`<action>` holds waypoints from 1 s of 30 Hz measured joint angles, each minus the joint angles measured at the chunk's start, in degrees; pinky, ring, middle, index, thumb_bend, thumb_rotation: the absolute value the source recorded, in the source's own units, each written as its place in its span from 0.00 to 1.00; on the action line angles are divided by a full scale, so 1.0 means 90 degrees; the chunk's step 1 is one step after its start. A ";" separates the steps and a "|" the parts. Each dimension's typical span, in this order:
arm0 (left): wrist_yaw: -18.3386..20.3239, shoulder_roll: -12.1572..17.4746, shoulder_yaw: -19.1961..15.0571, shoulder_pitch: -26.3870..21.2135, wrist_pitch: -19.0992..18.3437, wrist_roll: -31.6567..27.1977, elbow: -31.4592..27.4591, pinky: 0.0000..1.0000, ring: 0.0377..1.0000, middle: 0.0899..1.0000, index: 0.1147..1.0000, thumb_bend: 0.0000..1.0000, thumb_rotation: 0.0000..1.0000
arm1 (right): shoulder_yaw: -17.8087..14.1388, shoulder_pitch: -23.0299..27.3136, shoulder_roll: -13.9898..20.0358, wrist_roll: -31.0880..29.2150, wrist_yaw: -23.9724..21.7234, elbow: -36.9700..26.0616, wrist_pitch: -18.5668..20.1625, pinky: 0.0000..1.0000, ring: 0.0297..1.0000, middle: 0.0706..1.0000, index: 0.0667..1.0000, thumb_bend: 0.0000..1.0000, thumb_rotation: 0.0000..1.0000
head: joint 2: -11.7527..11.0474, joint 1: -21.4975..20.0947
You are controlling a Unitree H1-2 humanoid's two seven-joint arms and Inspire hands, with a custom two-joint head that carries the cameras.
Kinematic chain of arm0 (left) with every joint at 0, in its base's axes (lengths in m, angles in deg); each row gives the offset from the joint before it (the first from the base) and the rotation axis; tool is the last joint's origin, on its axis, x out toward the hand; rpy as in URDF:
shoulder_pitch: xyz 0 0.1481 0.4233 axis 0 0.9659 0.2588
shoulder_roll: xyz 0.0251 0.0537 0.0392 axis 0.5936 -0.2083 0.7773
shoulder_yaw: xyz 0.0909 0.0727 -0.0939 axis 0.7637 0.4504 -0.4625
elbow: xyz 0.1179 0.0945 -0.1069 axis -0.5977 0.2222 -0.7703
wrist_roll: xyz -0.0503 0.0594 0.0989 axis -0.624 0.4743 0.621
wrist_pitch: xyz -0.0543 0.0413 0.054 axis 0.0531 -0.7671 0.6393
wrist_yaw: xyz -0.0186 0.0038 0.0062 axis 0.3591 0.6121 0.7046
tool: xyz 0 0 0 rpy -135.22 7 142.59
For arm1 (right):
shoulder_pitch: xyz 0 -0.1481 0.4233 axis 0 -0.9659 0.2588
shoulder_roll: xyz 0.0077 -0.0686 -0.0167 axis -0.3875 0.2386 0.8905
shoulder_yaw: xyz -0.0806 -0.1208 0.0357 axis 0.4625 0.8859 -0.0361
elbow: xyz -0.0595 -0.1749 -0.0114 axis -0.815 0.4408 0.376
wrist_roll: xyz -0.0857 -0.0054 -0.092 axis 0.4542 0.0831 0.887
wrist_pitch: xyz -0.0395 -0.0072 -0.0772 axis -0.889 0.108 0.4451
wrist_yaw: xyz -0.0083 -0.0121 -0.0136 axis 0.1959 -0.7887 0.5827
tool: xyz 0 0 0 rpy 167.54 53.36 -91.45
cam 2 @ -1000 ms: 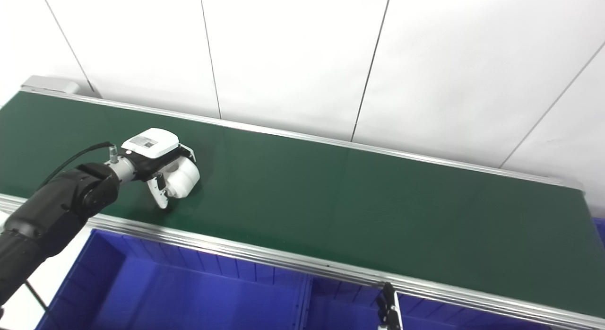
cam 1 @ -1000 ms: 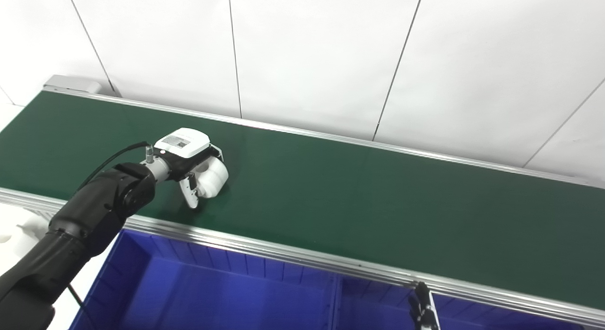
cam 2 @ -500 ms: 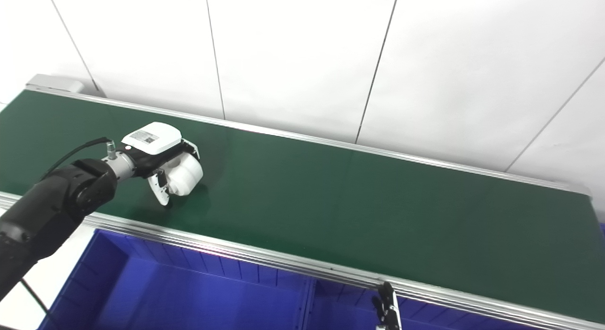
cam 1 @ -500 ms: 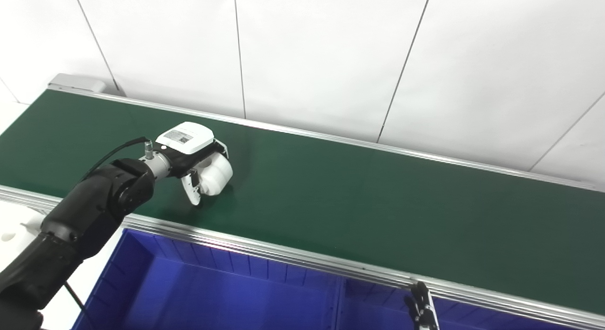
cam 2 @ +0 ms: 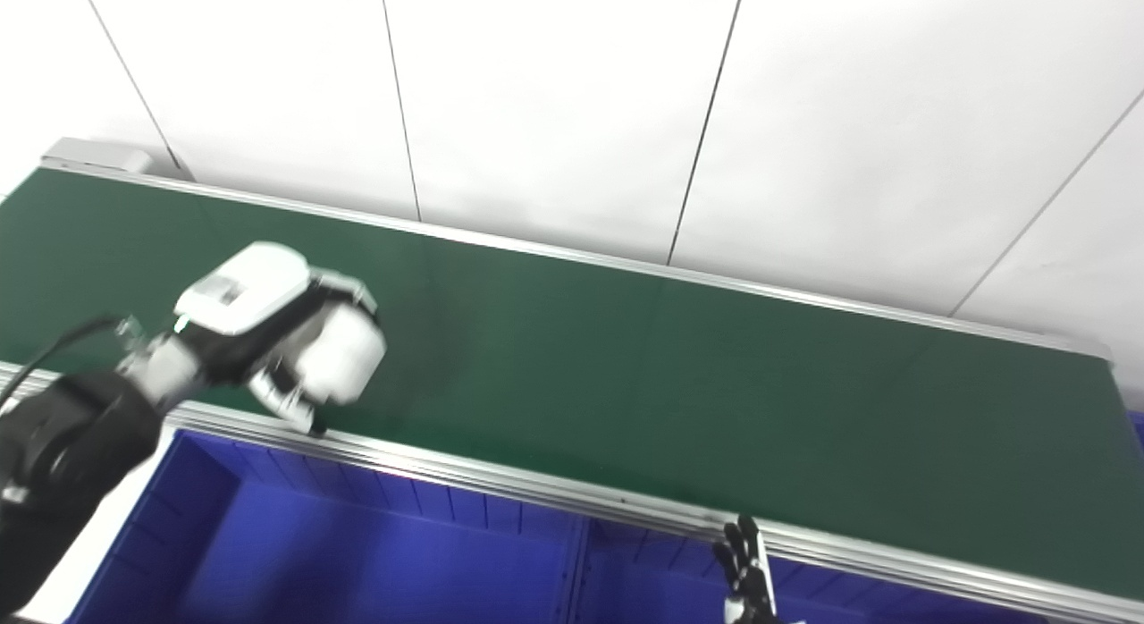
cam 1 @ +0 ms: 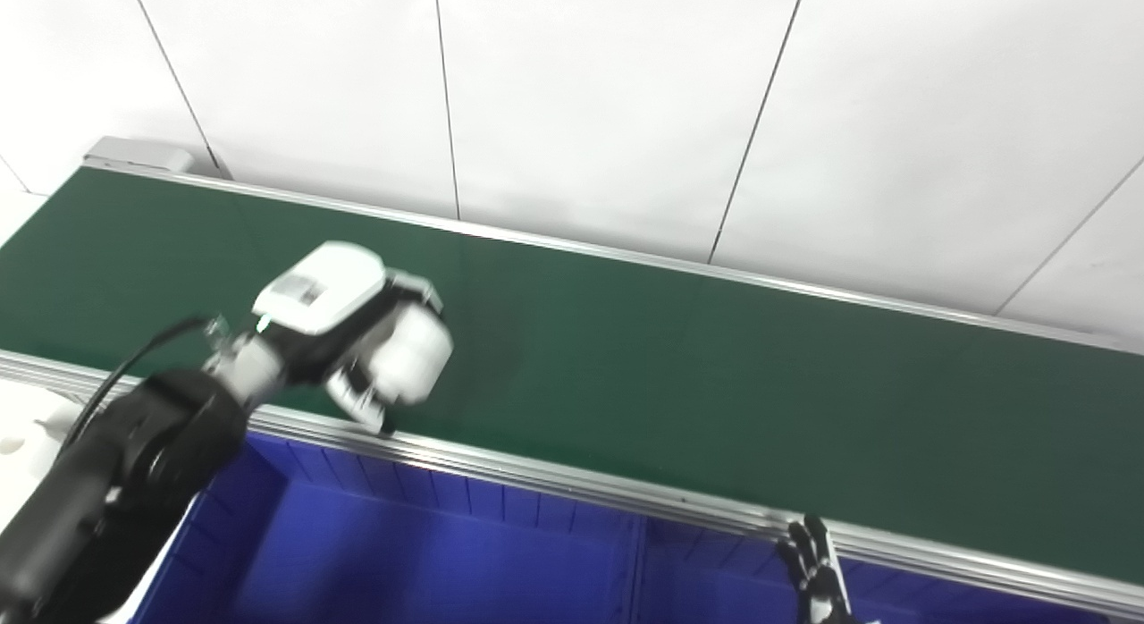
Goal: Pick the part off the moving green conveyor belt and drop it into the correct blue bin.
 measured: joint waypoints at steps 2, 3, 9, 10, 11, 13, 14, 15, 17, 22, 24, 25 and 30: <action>0.0036 -0.0093 0.0004 0.0281 -0.0044 0.0031 -0.0078 0.53 0.50 0.47 0.39 0.52 0.00 | -0.0001 -0.0010 0.0018 -0.0018 -0.0005 -0.0056 0.0096 0.97 0.93 0.95 1.00 0.80 0.98 | 0.0079 -0.0029; 0.0024 -0.0134 0.0003 0.0401 -0.0059 0.0082 -0.0089 0.52 0.50 0.47 0.39 0.52 0.00 | -0.0001 -0.0009 0.0024 -0.0035 -0.0008 -0.0103 0.0150 0.96 0.93 0.95 1.00 0.80 0.97 | 0.0108 -0.0058; -0.0130 -0.0264 0.0015 0.0895 -0.0082 0.0678 0.0130 0.51 0.48 0.47 0.40 0.52 0.00 | -0.0002 -0.0012 0.0047 -0.0060 -0.0008 -0.0240 0.0272 0.94 0.92 0.94 1.00 0.79 0.95 | 0.0157 -0.0068; -0.0131 -0.0276 0.0016 0.0942 -0.0095 0.0769 0.0134 0.51 0.49 0.48 0.39 0.52 0.00 | -0.0001 -0.0017 0.0047 -0.0059 -0.0008 -0.0243 0.0291 0.94 0.91 0.94 1.00 0.79 0.95 | 0.0157 -0.0078; -0.0132 -0.0289 0.0014 0.0975 -0.0109 0.0807 0.0144 0.51 0.49 0.48 0.38 0.52 0.00 | 0.0001 -0.0022 0.0045 -0.0057 -0.0008 -0.0251 0.0307 0.94 0.91 0.94 1.00 0.79 0.95 | 0.0176 -0.0107; -0.0135 -0.0312 0.0013 0.1006 -0.0116 0.0879 0.0212 0.52 0.51 0.48 0.38 0.52 0.00 | 0.0006 -0.0023 0.0042 -0.0045 -0.0008 -0.0274 0.0324 0.93 0.91 0.94 1.00 0.79 0.96 | 0.0176 -0.0146; -0.0135 -0.0317 0.0012 0.1006 -0.0118 0.0912 0.0271 0.52 0.52 0.48 0.38 0.52 0.00 | 0.0011 -0.0022 0.0041 -0.0033 -0.0008 -0.0294 0.0332 0.93 0.91 0.94 1.00 0.79 0.96 | 0.0176 -0.0146; -0.0136 -0.0316 0.0009 0.1009 -0.0124 0.0930 0.0310 0.52 0.51 0.48 0.38 0.52 0.00 | 0.0018 -0.0022 0.0040 -0.0021 -0.0008 -0.0321 0.0342 0.93 0.91 0.94 1.00 0.80 0.96 | 0.0176 -0.0175; -0.0137 -0.0316 0.0003 0.1012 -0.0131 0.0987 0.0322 0.51 0.50 0.48 0.38 0.52 0.00 | 0.0027 -0.0030 0.0037 0.0002 -0.0008 -0.0389 0.0355 0.93 0.91 0.94 1.00 0.81 0.96 | 0.0196 -0.0195; -0.0095 -0.0316 0.0003 0.1004 -0.0161 0.0986 0.0308 0.53 0.53 0.51 0.41 0.52 0.04 | 0.0062 -0.0036 0.0035 0.0021 -0.0008 -0.0398 0.0391 0.93 0.91 0.94 1.00 0.80 0.97 | 0.0206 -0.0244; 0.0204 -0.0310 0.0003 0.0980 -0.0247 0.0747 0.0246 0.59 0.62 0.61 0.53 0.76 0.17 | 0.0067 -0.0039 0.0035 0.0026 -0.0007 -0.0398 0.0404 0.92 0.90 0.93 1.00 0.80 0.96 | 0.0206 -0.0244; 0.0453 -0.0290 0.0006 0.0971 -0.0343 0.0586 0.0167 0.66 0.72 0.72 0.66 0.90 0.28 | 0.0067 -0.0038 0.0034 0.0036 -0.0006 -0.0399 0.0405 0.92 0.90 0.93 1.00 0.80 0.96 | 0.0235 -0.0263; 0.2006 -0.0020 0.0000 0.0894 -0.1193 -0.0032 -0.0778 0.82 0.91 0.91 0.86 1.00 0.47 | 0.0074 -0.0042 0.0011 0.0128 -0.0006 -0.0410 0.0431 0.92 0.90 0.93 1.00 0.80 0.96 | 0.0254 -0.0244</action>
